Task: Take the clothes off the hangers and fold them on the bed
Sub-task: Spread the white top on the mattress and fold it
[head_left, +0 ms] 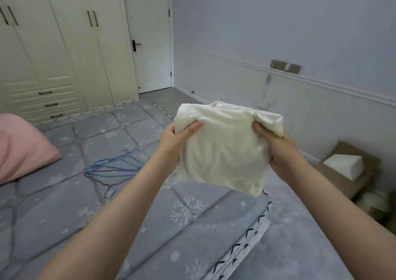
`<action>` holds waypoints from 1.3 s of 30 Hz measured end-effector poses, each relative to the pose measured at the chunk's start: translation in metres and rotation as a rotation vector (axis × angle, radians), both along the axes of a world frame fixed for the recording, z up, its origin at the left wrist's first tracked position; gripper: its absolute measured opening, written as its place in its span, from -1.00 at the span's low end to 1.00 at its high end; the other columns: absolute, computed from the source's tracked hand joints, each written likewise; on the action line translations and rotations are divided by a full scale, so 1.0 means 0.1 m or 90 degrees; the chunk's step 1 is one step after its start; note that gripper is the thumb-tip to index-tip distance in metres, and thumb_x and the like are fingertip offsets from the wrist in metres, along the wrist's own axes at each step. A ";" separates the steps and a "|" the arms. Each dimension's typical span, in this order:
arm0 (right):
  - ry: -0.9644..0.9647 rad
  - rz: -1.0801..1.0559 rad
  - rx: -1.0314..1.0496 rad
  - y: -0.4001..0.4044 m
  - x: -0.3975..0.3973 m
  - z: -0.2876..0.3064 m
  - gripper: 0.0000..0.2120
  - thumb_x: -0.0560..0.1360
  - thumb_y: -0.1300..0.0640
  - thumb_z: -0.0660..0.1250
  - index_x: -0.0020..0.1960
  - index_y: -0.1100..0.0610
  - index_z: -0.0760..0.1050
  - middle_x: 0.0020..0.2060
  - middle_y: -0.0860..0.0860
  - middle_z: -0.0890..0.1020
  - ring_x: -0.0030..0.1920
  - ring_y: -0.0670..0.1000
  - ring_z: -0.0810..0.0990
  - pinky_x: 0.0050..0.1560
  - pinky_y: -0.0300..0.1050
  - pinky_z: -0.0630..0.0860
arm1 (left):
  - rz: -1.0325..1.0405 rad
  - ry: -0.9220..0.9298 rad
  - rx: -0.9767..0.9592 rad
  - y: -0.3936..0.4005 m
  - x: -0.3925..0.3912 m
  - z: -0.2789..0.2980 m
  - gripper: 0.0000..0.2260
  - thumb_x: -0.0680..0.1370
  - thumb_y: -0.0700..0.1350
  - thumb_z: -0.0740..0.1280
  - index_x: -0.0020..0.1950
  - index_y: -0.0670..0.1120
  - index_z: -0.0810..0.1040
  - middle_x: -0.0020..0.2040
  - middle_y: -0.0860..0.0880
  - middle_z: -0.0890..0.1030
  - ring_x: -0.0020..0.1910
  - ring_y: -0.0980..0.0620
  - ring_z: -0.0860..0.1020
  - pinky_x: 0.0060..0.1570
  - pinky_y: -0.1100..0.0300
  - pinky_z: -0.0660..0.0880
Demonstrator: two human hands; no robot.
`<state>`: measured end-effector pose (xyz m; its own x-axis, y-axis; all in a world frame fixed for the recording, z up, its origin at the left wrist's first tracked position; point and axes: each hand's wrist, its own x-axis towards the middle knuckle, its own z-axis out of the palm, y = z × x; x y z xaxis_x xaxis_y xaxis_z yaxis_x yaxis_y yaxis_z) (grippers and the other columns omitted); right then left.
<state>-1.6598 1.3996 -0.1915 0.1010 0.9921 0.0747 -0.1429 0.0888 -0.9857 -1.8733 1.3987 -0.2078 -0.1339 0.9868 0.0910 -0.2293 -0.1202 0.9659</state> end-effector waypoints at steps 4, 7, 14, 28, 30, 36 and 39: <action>-0.001 -0.150 0.046 -0.79 1.09 0.61 -0.91 0.44 0.15 0.41 -0.06 0.02 0.59 -0.15 -0.08 0.68 -0.06 -0.02 0.63 0.02 -0.07 0.56 | -0.088 -0.017 0.038 -0.33 1.19 0.58 -0.86 0.38 -0.11 0.50 -0.10 -0.03 0.60 -0.11 -0.01 0.68 -0.08 -0.03 0.64 -0.01 0.01 0.58; -0.025 -0.269 0.068 -1.37 1.84 0.90 -0.91 0.48 0.10 0.39 -0.05 -0.06 0.54 -0.12 -0.08 0.66 -0.07 -0.04 0.63 -0.01 -0.07 0.57 | -0.171 -0.012 0.054 -0.53 2.08 0.88 -0.85 0.39 -0.09 0.50 -0.10 -0.03 0.59 -0.13 -0.02 0.67 -0.14 0.01 0.64 -0.03 0.00 0.58; -0.056 -0.595 0.090 -2.89 3.58 1.18 -0.76 0.48 0.01 0.38 0.11 0.07 0.53 -0.06 -0.04 0.64 -0.03 -0.02 0.62 0.03 -0.10 0.53 | -0.437 -0.013 0.050 -1.37 4.39 1.19 -0.83 0.41 0.04 0.47 -0.08 0.03 0.59 -0.19 0.06 0.67 -0.23 0.11 0.64 -0.34 0.24 0.54; -0.082 -1.172 0.112 -5.99 5.18 1.19 -0.96 0.49 0.07 0.37 -0.09 0.03 0.57 -0.27 -0.09 0.68 -0.23 -0.08 0.65 -0.11 -0.14 0.59 | -1.034 -0.054 0.183 -3.94 7.75 1.26 -0.94 0.45 0.01 0.43 -0.12 0.10 0.58 -0.10 0.08 0.66 -0.10 0.10 0.63 -0.12 0.21 0.57; -0.099 -1.240 0.108 -6.39 5.15 1.17 -0.93 0.51 0.10 0.36 -0.04 0.07 0.58 -0.25 -0.08 0.68 -0.23 -0.09 0.66 -0.17 -0.19 0.59 | -1.104 -0.065 0.210 -4.40 7.98 1.28 -0.93 0.46 0.03 0.42 -0.11 0.12 0.56 -0.09 0.13 0.63 -0.12 0.17 0.60 -0.22 0.31 0.53; -0.172 -1.522 0.038 -7.70 4.68 0.99 -0.97 0.50 0.11 0.36 -0.11 -0.01 0.56 -0.27 -0.13 0.66 -0.25 -0.17 0.63 -0.19 -0.26 0.57 | -1.367 -0.069 0.230 -6.10 8.21 1.12 -0.93 0.47 0.03 0.41 -0.13 0.09 0.57 -0.17 0.10 0.64 -0.21 0.16 0.62 -0.31 0.28 0.56; -0.198 -1.620 -0.043 -8.22 4.33 0.88 -0.88 0.47 -0.01 0.40 0.00 -0.07 0.56 -0.05 -0.05 0.65 -0.02 -0.04 0.61 0.03 -0.08 0.53 | -1.468 -0.059 0.212 -6.85 8.10 0.98 -0.81 0.41 0.07 0.47 -0.10 0.00 0.61 -0.10 -0.06 0.67 -0.15 -0.02 0.64 -0.18 0.06 0.59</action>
<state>-1.2271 0.5777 -0.1035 0.4567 -0.8414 0.2889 0.1863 -0.2272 -0.9559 -1.0635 0.7138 -0.1096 0.7609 -0.5837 0.2834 -0.1929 0.2136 0.9577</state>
